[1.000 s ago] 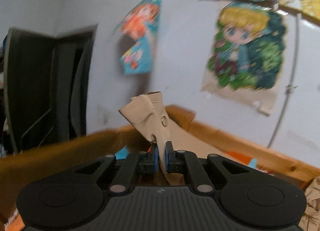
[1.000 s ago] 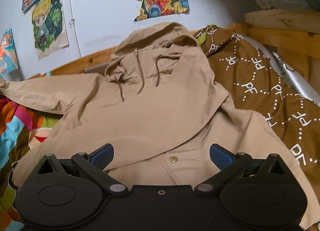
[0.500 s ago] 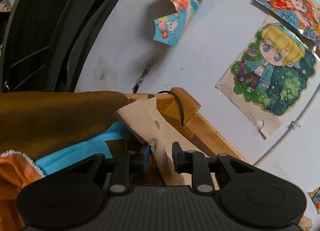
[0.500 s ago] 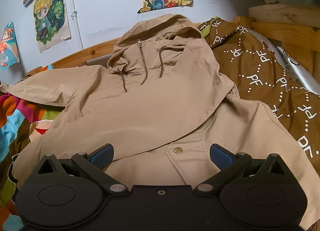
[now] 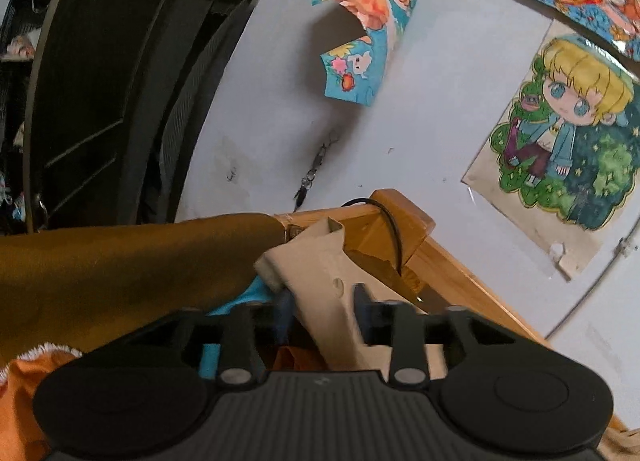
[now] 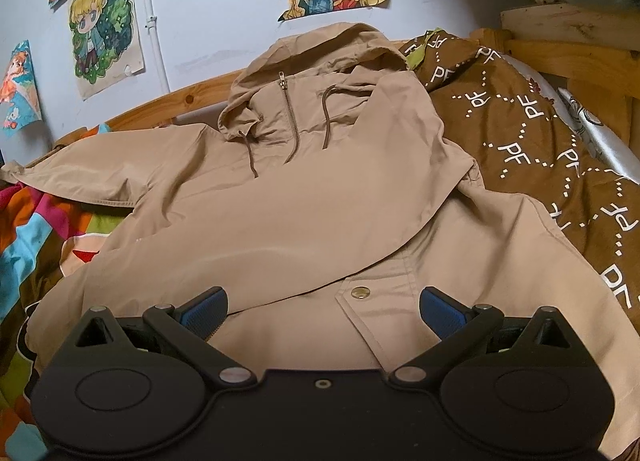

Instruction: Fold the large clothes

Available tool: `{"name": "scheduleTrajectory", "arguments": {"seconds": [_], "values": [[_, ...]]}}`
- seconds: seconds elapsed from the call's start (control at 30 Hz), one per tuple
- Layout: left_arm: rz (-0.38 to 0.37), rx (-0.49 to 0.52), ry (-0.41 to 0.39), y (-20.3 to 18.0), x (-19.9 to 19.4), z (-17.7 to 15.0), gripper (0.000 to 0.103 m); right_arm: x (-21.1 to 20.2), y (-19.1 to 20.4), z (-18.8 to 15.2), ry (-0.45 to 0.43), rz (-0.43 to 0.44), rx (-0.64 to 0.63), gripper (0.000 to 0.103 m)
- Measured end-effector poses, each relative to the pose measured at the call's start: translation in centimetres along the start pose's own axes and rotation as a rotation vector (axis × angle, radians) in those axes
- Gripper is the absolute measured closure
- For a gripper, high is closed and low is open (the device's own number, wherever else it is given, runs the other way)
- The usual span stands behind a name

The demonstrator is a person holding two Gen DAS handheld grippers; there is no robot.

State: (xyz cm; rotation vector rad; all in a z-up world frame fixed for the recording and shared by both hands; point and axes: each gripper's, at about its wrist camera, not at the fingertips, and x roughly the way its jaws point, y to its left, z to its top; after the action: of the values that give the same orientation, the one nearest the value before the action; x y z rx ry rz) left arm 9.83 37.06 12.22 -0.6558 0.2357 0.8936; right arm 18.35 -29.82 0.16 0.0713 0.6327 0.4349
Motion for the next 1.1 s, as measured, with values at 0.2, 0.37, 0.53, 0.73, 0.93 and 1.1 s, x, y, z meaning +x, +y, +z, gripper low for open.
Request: {"name": "scheduleTrajectory", "arguments": {"seconds": [0.2, 0.37, 0.53, 0.73, 0.93, 1.1], "values": [[-0.084, 0.072, -0.104, -2.4, -2.5, 0.0, 0.100, 0.0, 0.2, 0.1, 0.002, 0.001, -0.004, 0.001], [-0.292, 0.189, -0.222, -8.3, -8.8, 0.5, 0.101, -0.8, 0.2, 0.6, -0.033, 0.011, -0.004, 0.001], [-0.574, 0.361, -0.238, -15.5, -15.5, -1.4, 0.101, -1.9, -0.1, 1.4, -0.092, -0.003, 0.009, 0.001], [-0.928, 0.520, -0.126, -23.5, -21.5, -8.6, 0.101, -3.4, -1.9, 2.6, -0.191, -0.084, 0.054, 0.001], [-1.189, 0.681, 0.120, -28.9, -23.2, -19.9, 0.100, -4.2, -5.8, 3.3, -0.256, -0.223, 0.116, 0.001], [-1.230, 0.740, 0.441, -29.0, -20.4, -29.2, 0.048, -4.5, -9.2, 3.7, -0.285, -0.332, 0.183, 0.001]]}}
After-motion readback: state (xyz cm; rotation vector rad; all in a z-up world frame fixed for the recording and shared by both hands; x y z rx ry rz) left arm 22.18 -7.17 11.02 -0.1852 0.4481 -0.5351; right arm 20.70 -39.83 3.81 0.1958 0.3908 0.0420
